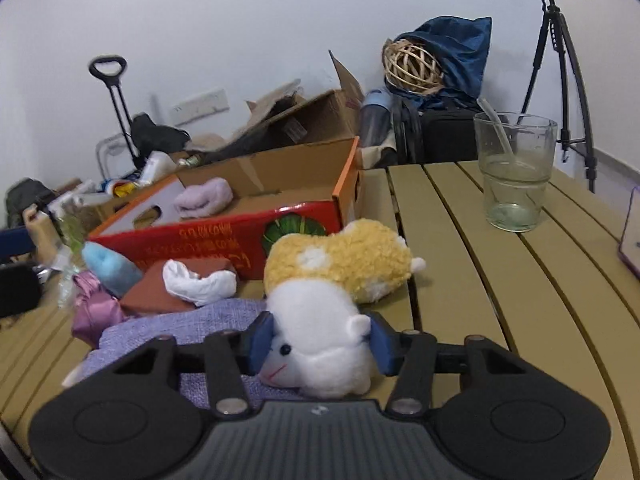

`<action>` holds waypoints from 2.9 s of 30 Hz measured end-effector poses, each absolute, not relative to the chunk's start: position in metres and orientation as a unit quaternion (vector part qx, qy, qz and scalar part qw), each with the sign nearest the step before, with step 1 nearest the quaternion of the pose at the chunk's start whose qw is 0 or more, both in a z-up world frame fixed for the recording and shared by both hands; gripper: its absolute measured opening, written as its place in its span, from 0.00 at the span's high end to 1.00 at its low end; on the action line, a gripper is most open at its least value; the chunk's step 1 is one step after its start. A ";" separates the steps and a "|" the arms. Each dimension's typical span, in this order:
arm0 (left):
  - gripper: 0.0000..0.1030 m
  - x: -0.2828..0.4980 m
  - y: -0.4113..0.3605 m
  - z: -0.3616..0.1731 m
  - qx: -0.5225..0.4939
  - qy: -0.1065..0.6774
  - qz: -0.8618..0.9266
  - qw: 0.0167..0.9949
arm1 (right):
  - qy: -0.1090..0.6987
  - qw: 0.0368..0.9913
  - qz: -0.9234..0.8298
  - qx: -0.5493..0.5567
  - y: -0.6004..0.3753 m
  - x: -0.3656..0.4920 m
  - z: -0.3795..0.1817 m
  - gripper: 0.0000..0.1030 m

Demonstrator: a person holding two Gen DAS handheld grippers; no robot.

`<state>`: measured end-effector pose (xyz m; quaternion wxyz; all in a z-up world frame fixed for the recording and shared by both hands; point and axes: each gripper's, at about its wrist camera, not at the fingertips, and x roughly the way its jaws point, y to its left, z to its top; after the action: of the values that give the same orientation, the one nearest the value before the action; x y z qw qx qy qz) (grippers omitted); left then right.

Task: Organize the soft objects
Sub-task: 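Grasp the white-and-yellow plush toy with the right tool, then lower the plush toy into the cardboard box and open the right tool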

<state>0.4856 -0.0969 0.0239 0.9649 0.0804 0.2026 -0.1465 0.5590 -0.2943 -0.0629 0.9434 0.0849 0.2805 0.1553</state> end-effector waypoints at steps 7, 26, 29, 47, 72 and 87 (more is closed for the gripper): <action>0.09 0.534 -0.137 0.006 0.058 0.241 -0.195 0.949 | 0.273 0.956 0.106 0.023 -0.350 0.539 -0.056 0.56; 0.55 0.555 -0.177 -0.025 0.033 0.315 -0.269 0.910 | 0.264 0.951 0.120 0.104 -0.382 0.548 -0.063 0.59; 0.57 0.570 -0.178 -0.039 -0.002 0.358 -0.280 0.891 | 0.264 0.951 0.106 0.122 -0.377 0.527 -0.066 0.59; 0.54 0.533 -0.128 0.010 -0.095 0.295 -0.277 0.910 | 0.222 0.963 0.123 0.088 -0.337 0.476 -0.018 0.59; 0.54 0.793 -0.027 0.022 -0.115 0.336 -0.193 0.915 | 0.295 0.938 0.156 0.095 -0.228 0.758 0.032 0.61; 0.49 0.800 -0.024 0.030 -0.089 0.350 -0.146 0.921 | 0.317 0.945 0.082 0.002 -0.207 0.804 0.005 0.46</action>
<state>0.7999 -0.0241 0.0299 0.9212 -0.0888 0.3498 -0.1458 0.8042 -0.2067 0.0053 0.9447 0.0022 0.3174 0.0818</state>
